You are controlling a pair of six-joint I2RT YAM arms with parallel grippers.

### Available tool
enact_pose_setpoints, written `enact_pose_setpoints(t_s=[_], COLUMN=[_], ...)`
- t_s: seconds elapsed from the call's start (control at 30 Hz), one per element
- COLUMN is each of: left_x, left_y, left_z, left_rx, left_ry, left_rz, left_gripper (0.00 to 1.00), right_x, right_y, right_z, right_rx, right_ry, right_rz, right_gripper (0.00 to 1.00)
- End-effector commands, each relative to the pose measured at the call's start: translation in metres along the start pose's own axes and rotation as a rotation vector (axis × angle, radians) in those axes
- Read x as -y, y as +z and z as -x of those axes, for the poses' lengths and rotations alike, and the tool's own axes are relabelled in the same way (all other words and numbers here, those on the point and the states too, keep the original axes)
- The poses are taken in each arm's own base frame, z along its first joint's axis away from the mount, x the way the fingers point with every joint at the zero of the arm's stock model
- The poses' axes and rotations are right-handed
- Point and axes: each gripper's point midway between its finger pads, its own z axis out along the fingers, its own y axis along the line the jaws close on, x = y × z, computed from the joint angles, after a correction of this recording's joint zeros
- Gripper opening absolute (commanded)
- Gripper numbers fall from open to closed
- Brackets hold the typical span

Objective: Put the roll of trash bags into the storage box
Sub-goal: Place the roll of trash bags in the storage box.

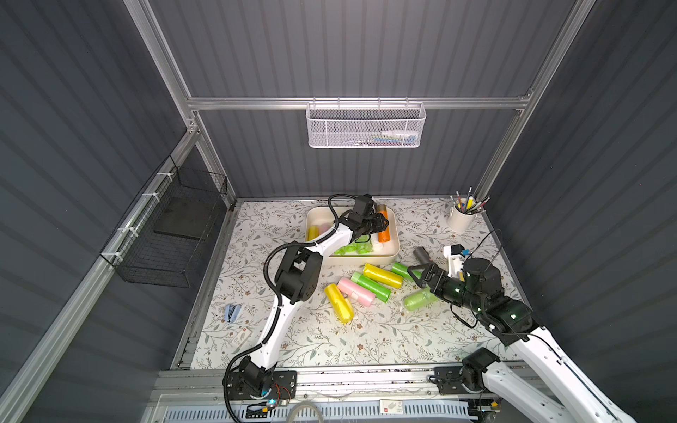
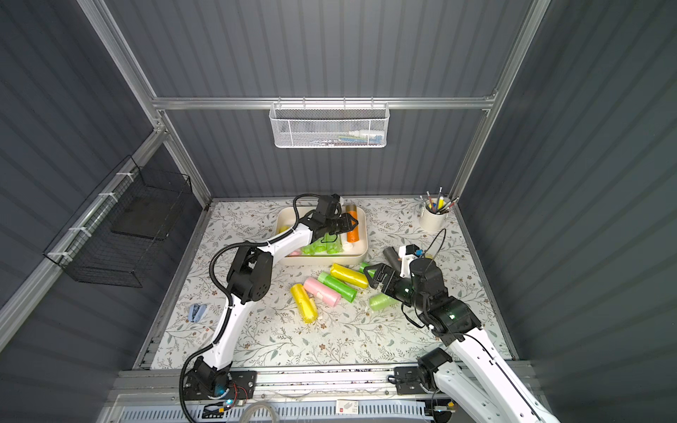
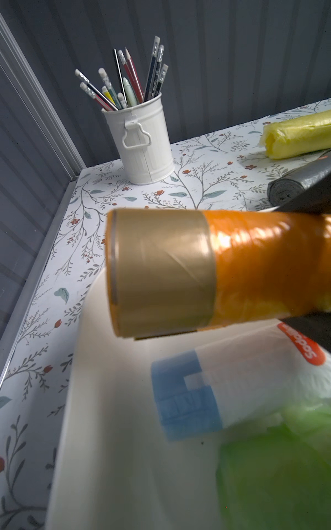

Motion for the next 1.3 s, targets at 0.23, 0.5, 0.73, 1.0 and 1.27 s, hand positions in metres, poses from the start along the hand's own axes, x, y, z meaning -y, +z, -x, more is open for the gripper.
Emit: enact_pose_setpoints(t_s=[0.23,0.5,0.73,1.0,1.27], left_x=[-0.008,0.005,0.041,0.066,0.071], left_y=[0.022,0.012,-0.027,-0.089,-0.174], left_z=[-0.003,0.007,0.035,0.051,0.054], left_rx=[0.005,0.022,0.072,0.133,0.235], left_ry=[0.022,0.066,0.126,0.18,0.204], left_rz=[0.02,-0.006,-0.039,-0.032,0.05], left_gripper=[0.47,0.59,0.6,1.0,1.0], right_x=[0.014,0.017,0.012,0.022,0.047], right_y=[0.0,0.0,-0.002,-0.001,-0.007], right_z=[-0.006,-0.007,-0.007,-0.009,-0.008], right_rx=[-0.021,-0.026,-0.031,-0.037,-0.018], right_ry=[0.01,0.023,0.029,0.037,0.037], right_rz=[-0.031,-0.034,-0.016,-0.067,-0.208], right_gripper=[0.99,0.99,0.99,0.99,0.99])
